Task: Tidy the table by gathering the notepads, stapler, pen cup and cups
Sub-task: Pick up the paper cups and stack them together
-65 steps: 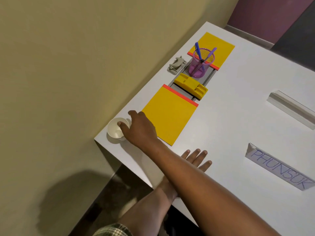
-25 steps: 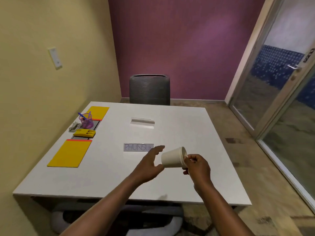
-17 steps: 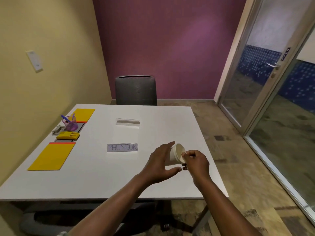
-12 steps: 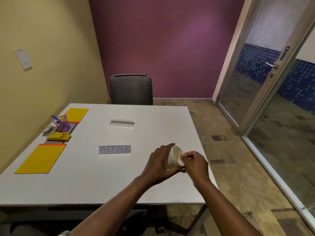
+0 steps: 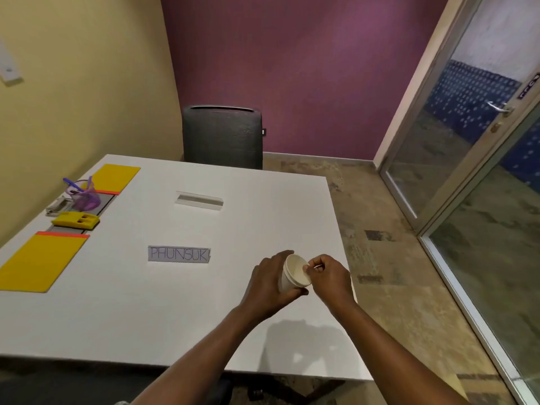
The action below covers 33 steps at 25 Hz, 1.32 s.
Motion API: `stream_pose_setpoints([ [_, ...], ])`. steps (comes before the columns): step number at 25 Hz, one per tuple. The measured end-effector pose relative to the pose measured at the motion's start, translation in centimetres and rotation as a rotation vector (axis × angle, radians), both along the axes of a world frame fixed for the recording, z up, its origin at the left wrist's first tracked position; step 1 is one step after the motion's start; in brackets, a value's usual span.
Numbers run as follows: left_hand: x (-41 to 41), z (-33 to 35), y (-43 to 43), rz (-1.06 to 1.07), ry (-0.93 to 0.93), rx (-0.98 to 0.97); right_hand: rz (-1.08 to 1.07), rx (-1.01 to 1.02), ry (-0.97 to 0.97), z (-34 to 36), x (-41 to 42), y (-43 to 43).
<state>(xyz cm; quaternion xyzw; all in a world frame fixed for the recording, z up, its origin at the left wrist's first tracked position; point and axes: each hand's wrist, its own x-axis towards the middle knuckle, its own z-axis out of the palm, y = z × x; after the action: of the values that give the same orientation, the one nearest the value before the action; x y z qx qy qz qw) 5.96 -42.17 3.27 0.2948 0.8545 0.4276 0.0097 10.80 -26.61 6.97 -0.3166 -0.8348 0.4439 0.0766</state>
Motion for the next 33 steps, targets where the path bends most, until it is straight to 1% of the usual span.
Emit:
stream_pose_setpoints([
  [3, -1.0, -2.3, -0.3, 0.054, -0.072, 0.009, 0.067, 0.020, -0.061, -1.3, -2.1, 0.2],
  [4, -1.3, -2.5, -0.5, 0.057, -0.081, 0.002, 0.064, 0.009, -0.046, -1.2, -2.4, 0.3],
  [8, -1.8, -6.0, -1.7, 0.203, -0.249, 0.003, 0.103, -0.012, -0.073, -1.9, -4.3, 0.6],
  [11, -1.7, -8.9, -3.0, 0.272, -0.347, -0.060, 0.112, -0.026, -0.084, -2.2, -4.7, 1.0],
  [16, -1.3, -12.2, -4.5, 0.366, -0.440, -0.147, 0.097, -0.003, -0.118, -3.2, -4.3, 2.3],
  [23, -1.5, -13.4, -5.0, 0.384, -0.475, -0.212, 0.085, -0.019, -0.139, -4.0, -3.9, 3.6],
  [25, -1.4, -13.3, -4.8, 0.409, -0.405, -0.290, 0.085, -0.027, -0.139, -4.2, -3.9, 3.8],
  [27, -1.1, -12.5, -3.7, 0.406, -0.227, -0.338, 0.088, -0.035, -0.127, -4.1, -3.4, 4.4],
  [29, -1.1, -11.5, -2.2, 0.350, -0.061, -0.273, 0.098, -0.039, -0.118, -4.0, -3.3, 5.0],
  [32, 0.1, -9.4, 2.8, 0.170, 0.112, -0.172, 0.067, -0.071, -0.076, -3.5, -1.7, 7.5],
  [33, 0.7, -8.4, 5.5, 0.126, 0.144, -0.128, 0.064, -0.068, -0.062, -3.0, -1.1, 9.2],
])
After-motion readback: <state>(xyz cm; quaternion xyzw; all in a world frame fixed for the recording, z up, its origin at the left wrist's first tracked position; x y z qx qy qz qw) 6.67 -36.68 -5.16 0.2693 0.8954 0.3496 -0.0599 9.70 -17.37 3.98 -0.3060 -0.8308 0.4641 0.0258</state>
